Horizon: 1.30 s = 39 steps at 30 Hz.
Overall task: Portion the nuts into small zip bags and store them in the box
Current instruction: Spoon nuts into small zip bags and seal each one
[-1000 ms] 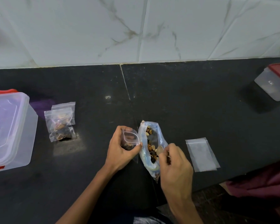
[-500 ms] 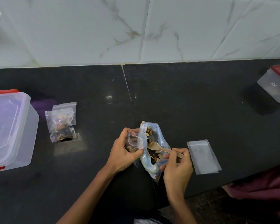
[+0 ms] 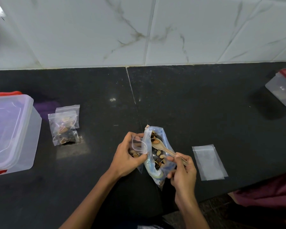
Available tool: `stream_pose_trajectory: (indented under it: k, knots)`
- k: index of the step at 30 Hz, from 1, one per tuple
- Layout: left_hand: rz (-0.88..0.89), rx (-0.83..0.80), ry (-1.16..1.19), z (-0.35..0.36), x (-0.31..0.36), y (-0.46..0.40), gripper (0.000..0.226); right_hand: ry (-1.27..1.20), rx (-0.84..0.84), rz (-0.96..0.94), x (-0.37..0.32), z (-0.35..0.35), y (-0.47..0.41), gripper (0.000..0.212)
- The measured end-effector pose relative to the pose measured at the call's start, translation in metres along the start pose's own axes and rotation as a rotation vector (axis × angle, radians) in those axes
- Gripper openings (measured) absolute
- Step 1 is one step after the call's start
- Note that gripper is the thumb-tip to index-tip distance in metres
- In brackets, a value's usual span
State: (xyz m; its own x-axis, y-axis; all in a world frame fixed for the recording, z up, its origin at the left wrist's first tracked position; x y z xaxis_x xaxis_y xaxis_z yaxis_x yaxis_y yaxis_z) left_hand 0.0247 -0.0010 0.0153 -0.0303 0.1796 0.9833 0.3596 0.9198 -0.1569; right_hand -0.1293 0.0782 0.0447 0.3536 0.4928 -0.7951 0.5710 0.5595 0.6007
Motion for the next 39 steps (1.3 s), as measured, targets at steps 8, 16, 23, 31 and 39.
stream_pose_trajectory:
  k: [8, 16, 23, 31, 39]
  knots:
    - [0.051, 0.084, -0.037, -0.001, 0.005, 0.001, 0.047, -0.055, 0.035, -0.009, 0.001, -0.013, 0.009, 0.009]
    - [0.092, 0.121, -0.097, 0.001, 0.005, 0.003, 0.047, -0.063, -0.017, -0.17, -0.023, -0.021, 0.033, 0.011]
    - [0.156, 0.17, -0.124, 0.0, 0.01, 0.003, 0.04, 0.336, -0.118, -0.732, -0.024, 0.0, 0.06, 0.017]
    - [0.181, 0.172, -0.091, 0.001, 0.01, 0.002, 0.042, 0.64, -0.021, -1.196, -0.013, 0.01, 0.057, 0.023]
    - [0.205, 0.317, -0.137, -0.002, 0.016, 0.003, 0.044, 0.547, 0.159, -0.974, -0.028, -0.025, 0.039, 0.007]
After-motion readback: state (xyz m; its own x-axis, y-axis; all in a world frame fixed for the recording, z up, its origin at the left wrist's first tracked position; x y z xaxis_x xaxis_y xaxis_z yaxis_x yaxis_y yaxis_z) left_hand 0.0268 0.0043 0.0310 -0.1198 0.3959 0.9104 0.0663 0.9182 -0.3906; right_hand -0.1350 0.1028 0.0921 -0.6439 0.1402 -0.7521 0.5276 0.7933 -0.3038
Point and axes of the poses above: each hand's wrist, its own y-axis away from the middle knuckle, its own z-axis out of the palm, x = y × z, the point moved 2 cm from there along -y, towards the middle knuckle, and after that the axes turned 9 degrees about z, right-handed, at the moved point
